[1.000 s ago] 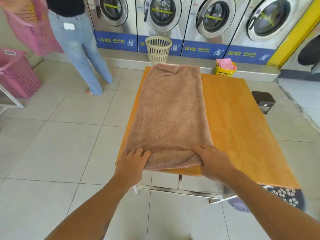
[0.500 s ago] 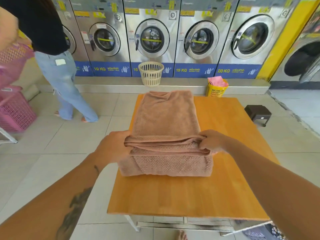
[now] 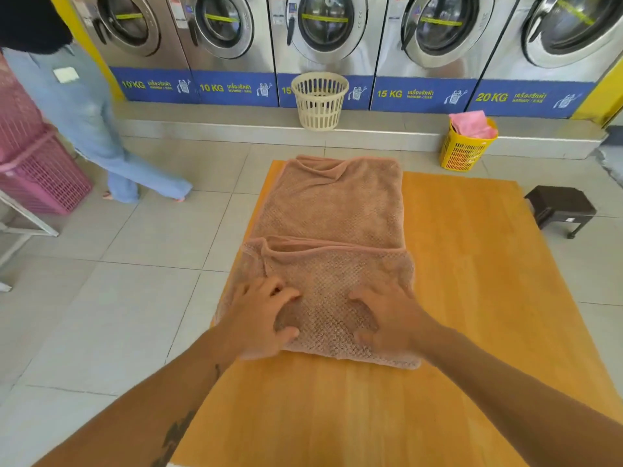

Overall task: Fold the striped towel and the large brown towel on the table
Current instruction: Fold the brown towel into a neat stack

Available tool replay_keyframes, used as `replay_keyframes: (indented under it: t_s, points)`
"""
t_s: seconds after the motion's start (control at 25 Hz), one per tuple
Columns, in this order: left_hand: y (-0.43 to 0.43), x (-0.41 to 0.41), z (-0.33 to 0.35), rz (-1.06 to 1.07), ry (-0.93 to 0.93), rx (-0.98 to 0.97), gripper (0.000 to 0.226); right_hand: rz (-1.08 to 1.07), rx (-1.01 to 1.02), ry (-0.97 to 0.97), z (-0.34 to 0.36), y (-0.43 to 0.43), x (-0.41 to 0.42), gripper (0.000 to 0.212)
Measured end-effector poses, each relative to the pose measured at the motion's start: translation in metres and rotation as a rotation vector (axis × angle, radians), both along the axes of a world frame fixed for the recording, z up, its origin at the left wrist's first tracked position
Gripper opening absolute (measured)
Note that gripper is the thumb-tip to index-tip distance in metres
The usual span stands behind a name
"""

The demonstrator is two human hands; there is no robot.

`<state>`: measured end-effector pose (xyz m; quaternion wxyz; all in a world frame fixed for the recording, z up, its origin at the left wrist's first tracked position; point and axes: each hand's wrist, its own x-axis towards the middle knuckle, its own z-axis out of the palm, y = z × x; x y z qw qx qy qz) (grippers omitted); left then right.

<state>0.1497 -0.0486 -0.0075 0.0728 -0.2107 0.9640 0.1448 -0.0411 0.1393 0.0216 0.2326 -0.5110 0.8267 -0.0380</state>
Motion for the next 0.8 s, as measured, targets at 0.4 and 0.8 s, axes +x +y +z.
replay_keyframes:
  t_s: [0.4,0.8]
  points:
    - [-0.05,-0.03,0.06,0.05,-0.095,0.326,0.055,0.074,0.134,-0.196,0.053,-0.029,-0.05,0.049]
    - [-0.149,-0.128,0.106,0.124,0.342,-0.179,0.025,-0.284,-0.269,0.033,0.101,-0.107,-0.156,0.041]
